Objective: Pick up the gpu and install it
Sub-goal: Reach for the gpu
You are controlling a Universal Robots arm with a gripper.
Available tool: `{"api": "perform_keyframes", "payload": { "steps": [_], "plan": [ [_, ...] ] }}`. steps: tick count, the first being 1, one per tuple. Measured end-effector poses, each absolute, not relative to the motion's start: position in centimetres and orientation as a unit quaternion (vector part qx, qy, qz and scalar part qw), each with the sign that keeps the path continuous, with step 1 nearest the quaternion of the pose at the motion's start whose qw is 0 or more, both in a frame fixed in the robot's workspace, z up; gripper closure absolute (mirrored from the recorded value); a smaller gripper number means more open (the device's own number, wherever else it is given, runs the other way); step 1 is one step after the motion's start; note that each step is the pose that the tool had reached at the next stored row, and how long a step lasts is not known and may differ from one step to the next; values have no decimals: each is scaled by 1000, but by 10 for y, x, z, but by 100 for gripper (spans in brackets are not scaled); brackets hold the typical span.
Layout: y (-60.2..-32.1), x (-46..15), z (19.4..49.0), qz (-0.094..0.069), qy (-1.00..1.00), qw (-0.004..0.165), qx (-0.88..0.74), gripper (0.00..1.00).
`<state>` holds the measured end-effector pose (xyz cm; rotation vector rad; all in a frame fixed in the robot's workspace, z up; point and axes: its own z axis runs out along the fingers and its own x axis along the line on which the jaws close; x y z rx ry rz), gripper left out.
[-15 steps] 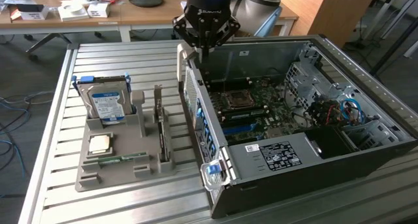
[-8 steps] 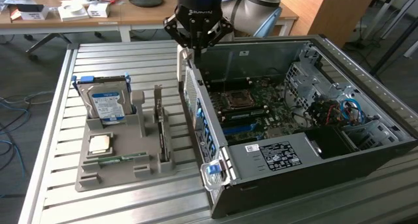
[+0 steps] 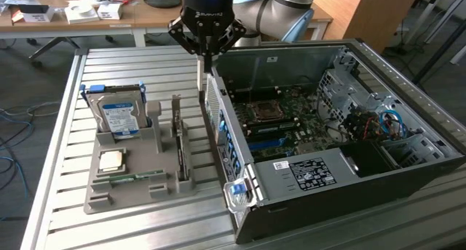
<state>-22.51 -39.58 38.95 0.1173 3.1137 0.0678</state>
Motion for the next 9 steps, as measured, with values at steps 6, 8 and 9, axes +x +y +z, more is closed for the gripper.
{"api": "perform_keyframes", "payload": {
  "steps": [6,8,9],
  "plan": [
    [-395,-240,389,22,999,13,38,89],
    [-395,-244,389,22,999,13,38,89],
    [-395,-247,388,22,999,13,38,89]
  ]
}}
